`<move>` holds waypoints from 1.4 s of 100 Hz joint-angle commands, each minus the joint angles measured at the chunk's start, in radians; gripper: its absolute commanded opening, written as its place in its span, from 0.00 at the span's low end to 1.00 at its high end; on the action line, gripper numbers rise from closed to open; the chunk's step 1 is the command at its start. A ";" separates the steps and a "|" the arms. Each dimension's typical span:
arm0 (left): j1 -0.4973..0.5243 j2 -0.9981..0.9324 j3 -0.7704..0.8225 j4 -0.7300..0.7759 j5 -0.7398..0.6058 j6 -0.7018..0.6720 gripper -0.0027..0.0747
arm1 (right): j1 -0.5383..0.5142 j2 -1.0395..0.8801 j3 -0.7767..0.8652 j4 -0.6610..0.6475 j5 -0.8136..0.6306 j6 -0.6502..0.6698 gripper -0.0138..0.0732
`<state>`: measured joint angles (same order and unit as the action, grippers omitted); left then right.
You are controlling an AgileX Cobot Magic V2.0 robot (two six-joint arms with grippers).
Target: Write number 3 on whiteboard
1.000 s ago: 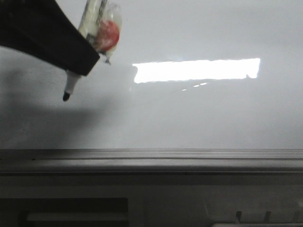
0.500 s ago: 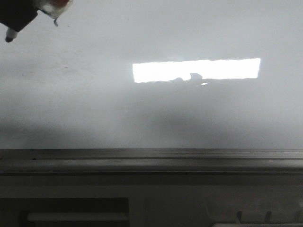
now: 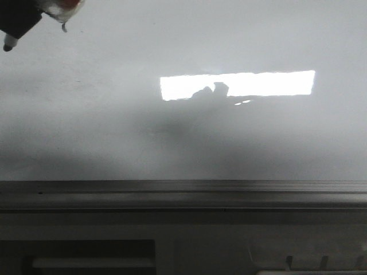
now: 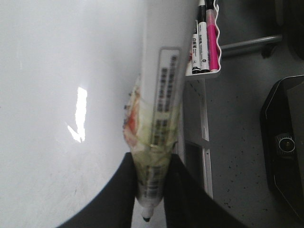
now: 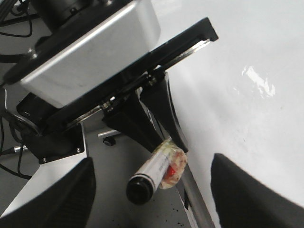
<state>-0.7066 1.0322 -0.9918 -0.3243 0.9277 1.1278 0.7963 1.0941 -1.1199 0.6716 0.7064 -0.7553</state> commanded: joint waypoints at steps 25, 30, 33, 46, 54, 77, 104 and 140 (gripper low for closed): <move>-0.009 -0.017 -0.034 -0.059 -0.041 -0.004 0.01 | 0.086 0.044 -0.034 0.067 -0.081 -0.009 0.69; -0.009 -0.017 -0.034 -0.066 -0.041 -0.004 0.01 | 0.100 0.058 -0.034 0.062 -0.101 -0.009 0.69; -0.009 -0.017 -0.034 -0.075 -0.041 -0.004 0.01 | 0.104 0.067 -0.034 0.062 -0.113 -0.009 0.69; -0.009 -0.017 -0.034 -0.085 -0.035 -0.006 0.01 | 0.104 0.100 -0.034 0.062 -0.122 -0.009 0.69; -0.009 -0.017 -0.034 -0.085 -0.031 -0.021 0.01 | 0.104 0.114 -0.034 0.062 -0.118 -0.009 0.64; -0.009 -0.017 -0.034 -0.112 -0.026 -0.038 0.01 | 0.104 0.123 -0.032 0.068 -0.114 -0.009 0.21; -0.009 -0.017 -0.034 -0.216 -0.043 -0.038 0.28 | 0.104 0.123 -0.032 0.068 -0.134 -0.009 0.09; -0.002 -0.141 -0.034 -0.172 -0.036 -0.184 0.67 | 0.099 0.121 -0.131 -0.079 -0.169 -0.009 0.09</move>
<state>-0.7081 0.9555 -0.9919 -0.4894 0.9413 0.9822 0.8985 1.2379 -1.1823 0.6390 0.5929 -0.7642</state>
